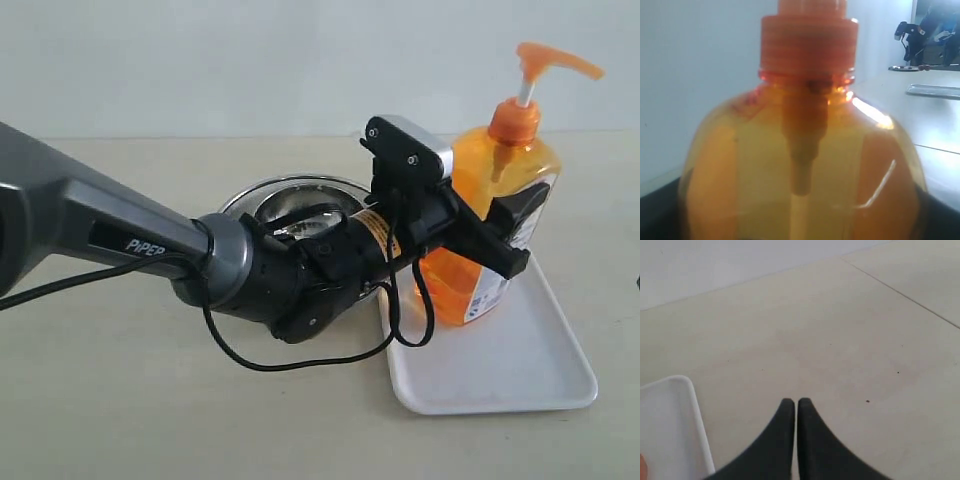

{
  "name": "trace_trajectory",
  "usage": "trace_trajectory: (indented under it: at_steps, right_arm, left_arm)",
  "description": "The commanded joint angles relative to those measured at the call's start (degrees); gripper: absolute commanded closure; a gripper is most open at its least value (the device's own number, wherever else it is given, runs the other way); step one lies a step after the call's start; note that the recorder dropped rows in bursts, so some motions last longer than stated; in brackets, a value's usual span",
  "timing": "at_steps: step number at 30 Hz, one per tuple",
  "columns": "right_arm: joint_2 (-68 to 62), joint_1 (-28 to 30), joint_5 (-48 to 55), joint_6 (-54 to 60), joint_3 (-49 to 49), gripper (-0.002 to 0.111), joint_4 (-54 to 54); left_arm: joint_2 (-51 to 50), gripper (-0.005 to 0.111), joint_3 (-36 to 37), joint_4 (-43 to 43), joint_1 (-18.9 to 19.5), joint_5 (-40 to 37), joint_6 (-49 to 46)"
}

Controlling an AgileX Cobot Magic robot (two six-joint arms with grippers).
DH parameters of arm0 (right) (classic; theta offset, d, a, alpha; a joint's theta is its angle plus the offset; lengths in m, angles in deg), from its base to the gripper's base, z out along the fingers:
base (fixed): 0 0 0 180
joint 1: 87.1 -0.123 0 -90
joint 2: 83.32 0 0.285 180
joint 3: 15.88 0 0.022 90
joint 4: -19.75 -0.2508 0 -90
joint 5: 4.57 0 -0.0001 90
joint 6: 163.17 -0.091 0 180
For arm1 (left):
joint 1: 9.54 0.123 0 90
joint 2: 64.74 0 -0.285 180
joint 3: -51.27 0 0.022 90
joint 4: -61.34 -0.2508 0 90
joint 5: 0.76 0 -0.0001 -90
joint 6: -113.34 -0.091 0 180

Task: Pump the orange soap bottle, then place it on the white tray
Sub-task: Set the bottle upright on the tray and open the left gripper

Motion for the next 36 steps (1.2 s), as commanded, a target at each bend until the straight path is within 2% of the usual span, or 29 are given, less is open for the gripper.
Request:
trace_trajectory:
  at_steps: [1, 4, 13, 20, 36]
  right_arm:
    - [0.0, 0.1, 0.7, -0.2, 0.1, 0.109, 1.4]
    - [0.0, 0.1, 0.7, -0.2, 0.1, 0.109, 1.4]
    - [0.0, 0.1, 1.9, -0.2, 0.1, 0.109, 4.2]
    - [0.0, 0.1, 1.9, -0.6, 0.1, 0.109, 4.3]
    - [0.0, 0.1, 2.9, -1.0, 0.1, 0.109, 5.9]
  left_arm:
    - [0.8, 0.03, -0.9, 0.1, -0.3, 4.4, 0.9]
    - [0.8, 0.026, -0.9, 0.1, -0.3, 4.4, 0.9]
    - [2.9, 0.026, 1.6, -1.1, -0.3, 3.9, 3.3]
    - [9.8, 0.026, 8.5, -0.9, 1.2, 3.3, 2.7]
    - [30.4, 0.026, 28.4, -0.5, 5.5, -7.6, -1.7]
